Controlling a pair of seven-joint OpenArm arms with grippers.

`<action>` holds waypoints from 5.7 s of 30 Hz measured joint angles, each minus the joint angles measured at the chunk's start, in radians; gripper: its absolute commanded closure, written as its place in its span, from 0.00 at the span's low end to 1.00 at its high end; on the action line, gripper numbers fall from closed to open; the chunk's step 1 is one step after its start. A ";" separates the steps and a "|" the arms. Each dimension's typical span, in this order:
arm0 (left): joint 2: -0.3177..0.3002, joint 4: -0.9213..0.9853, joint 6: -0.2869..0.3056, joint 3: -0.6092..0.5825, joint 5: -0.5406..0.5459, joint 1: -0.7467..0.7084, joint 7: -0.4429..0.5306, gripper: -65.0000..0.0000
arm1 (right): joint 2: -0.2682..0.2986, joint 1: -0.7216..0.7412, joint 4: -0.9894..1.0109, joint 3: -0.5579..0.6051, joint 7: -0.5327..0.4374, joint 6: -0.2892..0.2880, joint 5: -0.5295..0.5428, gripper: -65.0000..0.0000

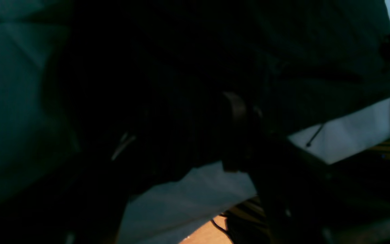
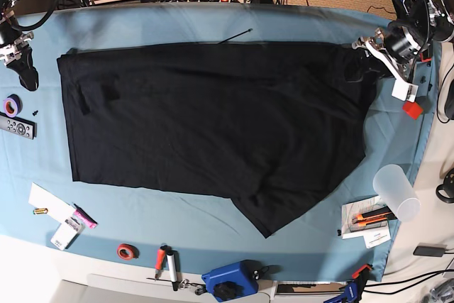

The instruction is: Layout the t-shirt on the table in an organized manner, then fold the t-shirt properly

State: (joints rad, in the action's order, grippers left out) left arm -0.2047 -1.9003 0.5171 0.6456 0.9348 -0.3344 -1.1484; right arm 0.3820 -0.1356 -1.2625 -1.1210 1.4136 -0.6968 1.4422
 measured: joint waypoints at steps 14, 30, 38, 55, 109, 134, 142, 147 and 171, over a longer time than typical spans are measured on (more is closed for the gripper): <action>-0.001 0.000 0.000 0.000 -0.048 0.077 0.028 0.58 | 0.000 0.044 0.000 0.000 0.000 0.000 -0.003 0.74; -0.001 0.000 0.000 0.000 -0.016 0.089 0.051 0.58 | 0.000 0.064 0.000 0.000 0.000 0.000 -0.029 0.74; -0.001 0.000 0.000 0.000 -0.089 0.094 0.147 0.58 | 0.000 0.064 0.000 0.000 0.000 0.000 0.007 0.74; -0.004 0.002 -0.147 -0.264 -0.397 0.198 0.209 0.58 | 0.000 0.077 0.001 0.000 0.000 0.000 -0.220 0.74; -0.009 1.170 -0.359 -1.020 -0.908 1.075 0.549 0.58 | 0.002 0.374 0.005 0.500 -0.238 0.196 -1.025 0.74; -0.016 0.910 -0.368 -1.065 -0.718 1.039 0.100 1.00 | 0.002 0.373 0.005 0.502 -0.255 0.195 -1.006 0.74; -0.010 0.652 -0.361 -1.068 -0.613 1.046 -0.064 1.00 | 0.002 0.374 0.005 0.500 -0.274 0.195 -0.936 0.74; -0.014 0.643 -0.361 -1.068 -0.608 0.983 -0.101 1.00 | 0.005 0.374 0.005 0.500 -0.288 0.172 -0.936 0.74; -0.143 -0.011 -0.383 -0.695 -0.645 0.314 0.001 1.00 | 0.020 0.385 0.005 0.500 -0.303 0.104 -0.898 0.74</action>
State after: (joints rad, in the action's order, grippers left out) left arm -0.3477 -1.9118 0.1337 -0.0490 0.2893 -0.0208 -1.1477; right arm 0.4023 0.2489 -1.2575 -0.6212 1.1107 -0.5930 0.5438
